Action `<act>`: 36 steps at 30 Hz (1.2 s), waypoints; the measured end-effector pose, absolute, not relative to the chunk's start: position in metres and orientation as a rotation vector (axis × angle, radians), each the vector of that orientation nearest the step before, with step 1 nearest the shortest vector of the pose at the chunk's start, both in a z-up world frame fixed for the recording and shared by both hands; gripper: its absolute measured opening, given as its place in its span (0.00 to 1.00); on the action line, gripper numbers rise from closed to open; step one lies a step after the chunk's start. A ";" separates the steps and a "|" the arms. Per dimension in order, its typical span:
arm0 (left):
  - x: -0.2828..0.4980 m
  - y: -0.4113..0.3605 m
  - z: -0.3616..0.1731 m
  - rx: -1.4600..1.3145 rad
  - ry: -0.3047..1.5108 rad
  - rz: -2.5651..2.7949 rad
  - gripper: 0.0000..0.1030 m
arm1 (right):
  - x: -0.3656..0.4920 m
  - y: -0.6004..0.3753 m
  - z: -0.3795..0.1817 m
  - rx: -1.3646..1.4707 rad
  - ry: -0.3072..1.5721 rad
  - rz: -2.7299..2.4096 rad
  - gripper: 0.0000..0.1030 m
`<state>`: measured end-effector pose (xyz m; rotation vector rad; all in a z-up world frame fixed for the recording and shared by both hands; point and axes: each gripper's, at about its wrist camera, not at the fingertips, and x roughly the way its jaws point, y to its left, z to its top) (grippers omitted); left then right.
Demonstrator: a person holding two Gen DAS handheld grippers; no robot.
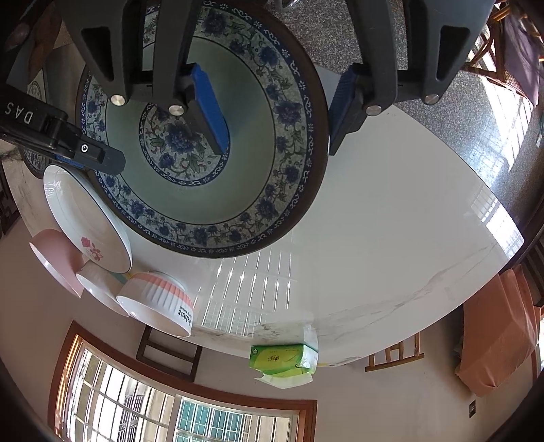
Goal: Organize plates and bowls
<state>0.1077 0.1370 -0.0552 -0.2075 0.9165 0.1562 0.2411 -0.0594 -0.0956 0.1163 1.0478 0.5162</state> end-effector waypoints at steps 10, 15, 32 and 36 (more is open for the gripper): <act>0.113 0.158 -0.054 -0.254 0.891 0.170 0.36 | 0.245 -0.063 -0.099 0.132 1.034 0.466 0.20; 0.118 0.172 -0.053 -0.271 0.884 0.200 0.32 | 0.249 -0.056 -0.099 0.158 1.038 0.481 0.19; 0.135 0.215 -0.052 -0.302 0.844 0.292 0.29 | 0.260 -0.016 -0.098 0.147 1.017 0.531 0.18; 0.132 0.215 -0.054 -0.293 0.814 0.301 0.33 | 0.256 -0.020 -0.095 0.152 1.004 0.538 0.21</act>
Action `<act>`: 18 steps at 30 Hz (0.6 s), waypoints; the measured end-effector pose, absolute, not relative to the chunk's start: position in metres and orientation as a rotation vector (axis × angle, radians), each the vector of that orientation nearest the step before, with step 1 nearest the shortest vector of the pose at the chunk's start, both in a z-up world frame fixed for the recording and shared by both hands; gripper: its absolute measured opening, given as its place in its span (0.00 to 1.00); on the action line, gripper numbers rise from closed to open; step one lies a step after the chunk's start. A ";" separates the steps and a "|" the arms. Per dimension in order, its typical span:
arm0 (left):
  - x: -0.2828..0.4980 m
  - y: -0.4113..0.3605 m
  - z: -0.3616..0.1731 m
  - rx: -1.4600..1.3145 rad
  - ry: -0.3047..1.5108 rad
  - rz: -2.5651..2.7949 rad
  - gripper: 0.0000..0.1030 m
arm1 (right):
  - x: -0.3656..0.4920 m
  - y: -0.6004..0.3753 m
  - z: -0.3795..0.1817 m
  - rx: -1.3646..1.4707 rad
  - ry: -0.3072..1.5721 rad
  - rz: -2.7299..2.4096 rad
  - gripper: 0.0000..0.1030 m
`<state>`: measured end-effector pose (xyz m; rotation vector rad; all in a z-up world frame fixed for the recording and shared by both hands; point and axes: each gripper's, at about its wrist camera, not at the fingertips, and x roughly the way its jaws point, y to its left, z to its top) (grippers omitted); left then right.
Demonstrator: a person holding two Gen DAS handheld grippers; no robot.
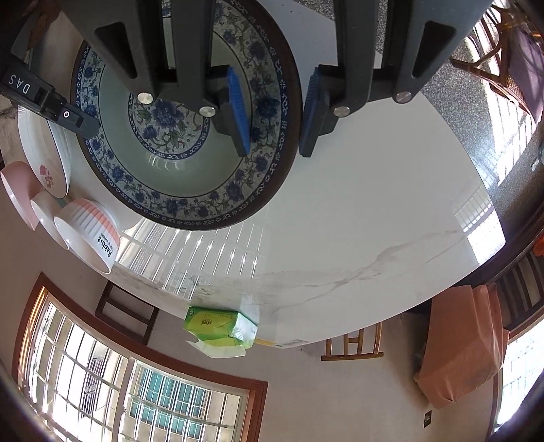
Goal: Organize plates and bowls
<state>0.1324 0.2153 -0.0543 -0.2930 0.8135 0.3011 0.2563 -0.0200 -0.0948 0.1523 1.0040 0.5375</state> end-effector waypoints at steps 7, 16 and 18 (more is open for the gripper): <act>0.114 0.223 -0.044 -0.306 0.766 0.381 0.46 | 0.224 -0.072 -0.057 0.234 0.871 0.590 0.42; 0.079 0.147 -0.005 -0.363 0.755 0.018 0.46 | 0.137 -0.237 -0.021 0.240 0.780 0.397 0.44; 0.082 0.111 -0.004 -0.385 0.810 -0.140 0.46 | 0.122 -0.275 -0.023 0.236 0.782 0.315 0.45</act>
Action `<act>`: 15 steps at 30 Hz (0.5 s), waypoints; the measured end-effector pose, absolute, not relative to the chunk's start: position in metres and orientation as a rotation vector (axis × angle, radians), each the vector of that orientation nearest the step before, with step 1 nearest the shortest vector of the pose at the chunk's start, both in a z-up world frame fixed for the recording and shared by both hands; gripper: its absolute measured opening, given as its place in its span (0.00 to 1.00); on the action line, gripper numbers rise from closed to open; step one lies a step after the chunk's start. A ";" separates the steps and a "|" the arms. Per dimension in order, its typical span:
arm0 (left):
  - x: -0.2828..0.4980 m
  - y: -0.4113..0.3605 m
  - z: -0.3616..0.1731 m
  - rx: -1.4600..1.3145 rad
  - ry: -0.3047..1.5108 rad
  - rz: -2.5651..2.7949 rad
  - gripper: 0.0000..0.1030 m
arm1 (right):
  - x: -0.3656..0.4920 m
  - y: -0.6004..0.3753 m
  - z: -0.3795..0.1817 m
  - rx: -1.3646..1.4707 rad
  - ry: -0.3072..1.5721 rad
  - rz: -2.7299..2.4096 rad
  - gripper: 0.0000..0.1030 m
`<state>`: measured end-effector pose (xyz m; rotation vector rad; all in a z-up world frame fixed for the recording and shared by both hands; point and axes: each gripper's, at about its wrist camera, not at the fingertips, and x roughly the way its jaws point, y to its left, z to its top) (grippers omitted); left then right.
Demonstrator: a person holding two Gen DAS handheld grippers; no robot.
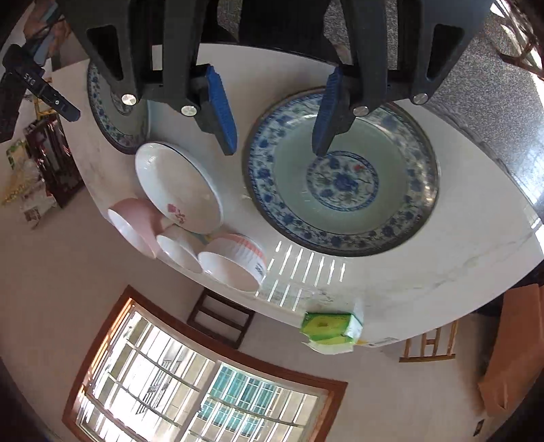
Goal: Organize plates and bowls
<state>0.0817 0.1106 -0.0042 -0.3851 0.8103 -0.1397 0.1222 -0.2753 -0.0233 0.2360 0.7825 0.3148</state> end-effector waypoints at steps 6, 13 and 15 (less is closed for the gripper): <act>0.102 0.001 -0.026 -0.286 0.973 -0.348 0.46 | 0.114 -0.361 -0.051 0.361 0.837 0.201 0.49; 0.113 -0.047 -0.043 -0.201 1.023 -0.340 0.46 | 0.120 -0.370 -0.073 0.418 0.852 0.248 0.49; 0.116 -0.048 -0.047 -0.215 1.038 -0.344 0.46 | 0.123 -0.368 -0.078 0.429 0.858 0.268 0.49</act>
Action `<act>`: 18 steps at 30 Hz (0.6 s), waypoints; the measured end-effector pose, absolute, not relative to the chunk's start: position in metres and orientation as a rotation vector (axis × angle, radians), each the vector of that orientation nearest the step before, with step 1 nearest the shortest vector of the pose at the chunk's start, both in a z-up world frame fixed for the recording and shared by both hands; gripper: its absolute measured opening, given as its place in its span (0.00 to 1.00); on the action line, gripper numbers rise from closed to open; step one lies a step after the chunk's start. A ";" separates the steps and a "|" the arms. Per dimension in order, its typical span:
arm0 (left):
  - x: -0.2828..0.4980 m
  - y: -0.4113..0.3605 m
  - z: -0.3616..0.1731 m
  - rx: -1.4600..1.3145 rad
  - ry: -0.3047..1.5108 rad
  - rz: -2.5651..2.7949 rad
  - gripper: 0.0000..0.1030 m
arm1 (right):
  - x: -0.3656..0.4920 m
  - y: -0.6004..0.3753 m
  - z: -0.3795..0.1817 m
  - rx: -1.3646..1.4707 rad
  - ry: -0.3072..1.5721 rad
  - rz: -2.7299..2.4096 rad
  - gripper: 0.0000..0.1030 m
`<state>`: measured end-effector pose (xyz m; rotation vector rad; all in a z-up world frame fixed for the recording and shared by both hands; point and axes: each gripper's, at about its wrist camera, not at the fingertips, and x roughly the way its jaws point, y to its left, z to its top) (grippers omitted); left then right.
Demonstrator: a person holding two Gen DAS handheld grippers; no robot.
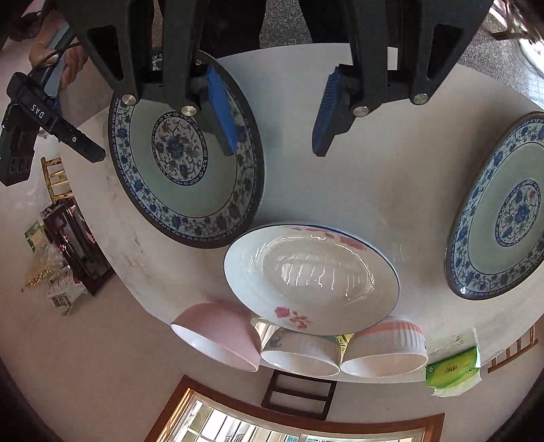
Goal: Organize plates and bowls
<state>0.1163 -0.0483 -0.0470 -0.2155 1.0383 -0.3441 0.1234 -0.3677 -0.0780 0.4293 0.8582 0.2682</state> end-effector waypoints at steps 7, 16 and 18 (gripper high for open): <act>0.121 -0.055 -0.055 -0.227 1.078 -0.370 0.46 | 0.135 -0.362 -0.092 0.463 0.876 0.321 0.49; 0.123 -0.058 -0.056 -0.243 1.090 -0.359 0.46 | 0.143 -0.366 -0.100 0.516 0.899 0.380 0.42; 0.124 -0.059 -0.055 -0.231 1.093 -0.357 0.46 | 0.145 -0.367 -0.102 0.535 0.904 0.392 0.40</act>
